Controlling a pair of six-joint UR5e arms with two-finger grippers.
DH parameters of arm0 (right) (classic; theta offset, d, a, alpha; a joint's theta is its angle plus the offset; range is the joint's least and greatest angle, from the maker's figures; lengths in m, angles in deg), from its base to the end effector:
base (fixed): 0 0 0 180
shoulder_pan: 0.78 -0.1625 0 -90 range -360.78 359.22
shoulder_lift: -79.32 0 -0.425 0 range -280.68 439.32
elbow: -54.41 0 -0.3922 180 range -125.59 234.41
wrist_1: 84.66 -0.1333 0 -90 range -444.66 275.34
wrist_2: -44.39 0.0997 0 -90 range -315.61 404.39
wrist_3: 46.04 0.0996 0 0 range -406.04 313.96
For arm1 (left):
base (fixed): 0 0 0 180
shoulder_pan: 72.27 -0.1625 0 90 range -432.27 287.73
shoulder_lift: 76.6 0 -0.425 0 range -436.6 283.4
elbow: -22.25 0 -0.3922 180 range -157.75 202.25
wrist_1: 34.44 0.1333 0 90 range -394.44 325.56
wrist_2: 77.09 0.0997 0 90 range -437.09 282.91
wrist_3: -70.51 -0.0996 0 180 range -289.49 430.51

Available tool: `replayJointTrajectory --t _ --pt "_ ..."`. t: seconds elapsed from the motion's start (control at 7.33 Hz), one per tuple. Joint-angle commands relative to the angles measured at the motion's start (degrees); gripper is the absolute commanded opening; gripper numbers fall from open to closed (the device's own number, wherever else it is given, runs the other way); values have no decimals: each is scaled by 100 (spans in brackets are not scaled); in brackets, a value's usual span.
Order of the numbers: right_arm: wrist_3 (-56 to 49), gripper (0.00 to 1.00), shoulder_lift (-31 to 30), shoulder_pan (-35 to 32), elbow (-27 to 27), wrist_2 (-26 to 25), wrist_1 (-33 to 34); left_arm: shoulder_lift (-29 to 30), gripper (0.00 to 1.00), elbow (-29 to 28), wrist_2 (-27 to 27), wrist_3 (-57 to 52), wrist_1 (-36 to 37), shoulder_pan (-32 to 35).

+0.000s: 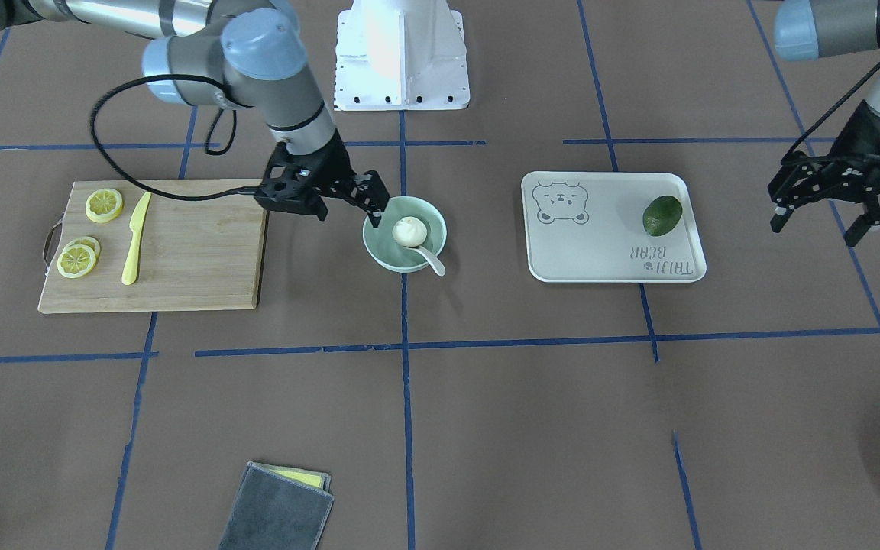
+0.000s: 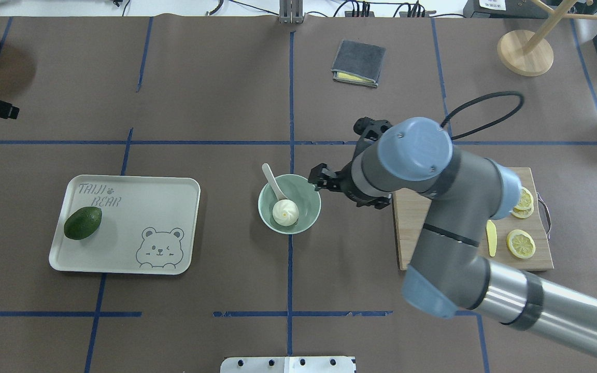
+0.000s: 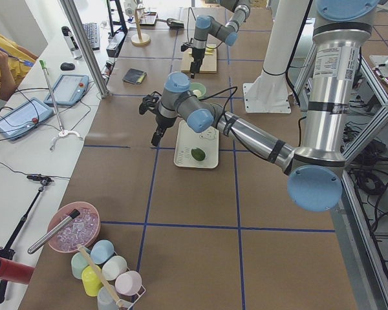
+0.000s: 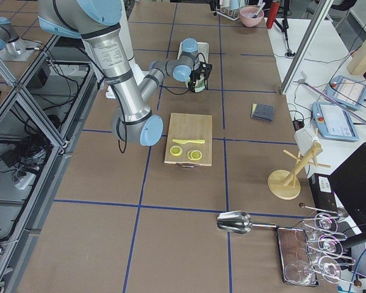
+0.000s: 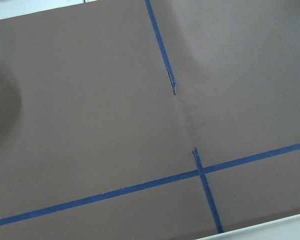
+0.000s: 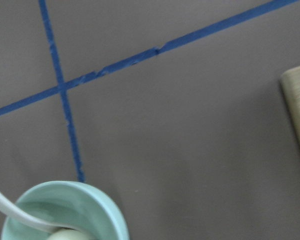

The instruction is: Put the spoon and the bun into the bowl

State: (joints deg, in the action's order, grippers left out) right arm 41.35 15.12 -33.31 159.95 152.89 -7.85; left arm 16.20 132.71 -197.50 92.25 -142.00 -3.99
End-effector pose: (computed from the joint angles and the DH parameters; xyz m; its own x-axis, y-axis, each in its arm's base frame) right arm -0.4632 -0.4160 0.2597 0.5020 0.2690 0.8220 -0.2695 0.9517 -0.1468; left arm 0.1127 -0.5070 0.4319 0.7342 0.3216 -0.5979 -0.0087 0.8851 0.4653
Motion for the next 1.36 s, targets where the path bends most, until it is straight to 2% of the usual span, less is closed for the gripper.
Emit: replayJointTrajectory --t 0.0,0.27,0.55,0.82,1.23 --pt "-1750 100 -1467 -1301 678 1096 -8 -87 100 -776 -533 -2067 51 1190" --pt "-4043 100 -2391 -2875 574 2039 35 53 100 -1157 -868 -3084 793 2019" --pt "-5489 100 -3087 -3906 477 2385 44 28 100 -1027 -1316 -3368 1629 2346" --pt "-6816 100 -3554 -4593 162 2482 53 -60 100 -877 -1361 -3343 2264 2339" --pt "-7551 100 -3697 -4859 -85 2526 299 -561 100 -762 -1502 -3395 2213 2330"
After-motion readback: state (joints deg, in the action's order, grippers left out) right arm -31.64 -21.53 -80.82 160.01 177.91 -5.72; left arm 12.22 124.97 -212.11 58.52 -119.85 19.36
